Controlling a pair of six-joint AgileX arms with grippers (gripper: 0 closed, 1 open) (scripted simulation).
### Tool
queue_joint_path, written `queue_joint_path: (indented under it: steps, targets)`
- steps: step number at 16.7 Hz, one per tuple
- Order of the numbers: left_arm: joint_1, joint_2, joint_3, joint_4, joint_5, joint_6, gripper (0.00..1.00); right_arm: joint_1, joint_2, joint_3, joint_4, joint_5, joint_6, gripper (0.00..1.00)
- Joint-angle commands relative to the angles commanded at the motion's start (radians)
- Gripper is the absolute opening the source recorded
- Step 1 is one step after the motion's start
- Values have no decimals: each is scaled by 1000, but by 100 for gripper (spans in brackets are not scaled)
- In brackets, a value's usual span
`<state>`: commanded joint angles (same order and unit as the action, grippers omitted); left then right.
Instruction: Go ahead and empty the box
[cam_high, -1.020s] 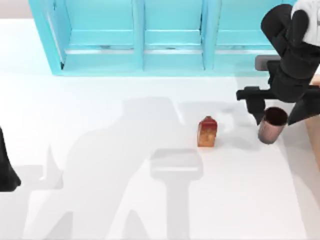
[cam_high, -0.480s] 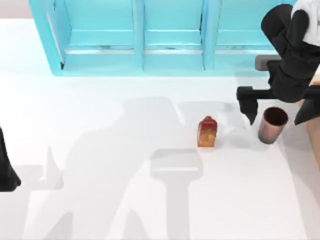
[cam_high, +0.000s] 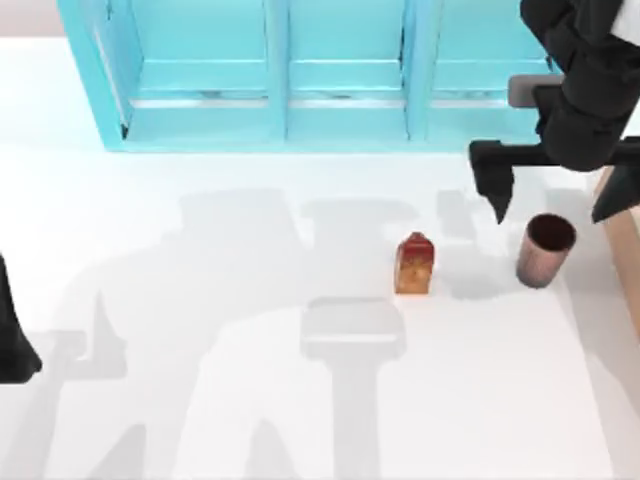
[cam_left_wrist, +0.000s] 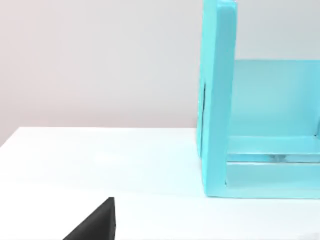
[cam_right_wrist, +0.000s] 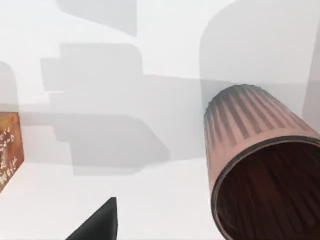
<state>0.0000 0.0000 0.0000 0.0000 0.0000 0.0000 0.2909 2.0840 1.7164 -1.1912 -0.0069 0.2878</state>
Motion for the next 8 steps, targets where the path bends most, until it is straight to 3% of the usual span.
queue_joint_path:
  steps: [8]
  targets:
    - [0,0,0,0,0,0,100,-22,-24,188,-216,7,-8,100]
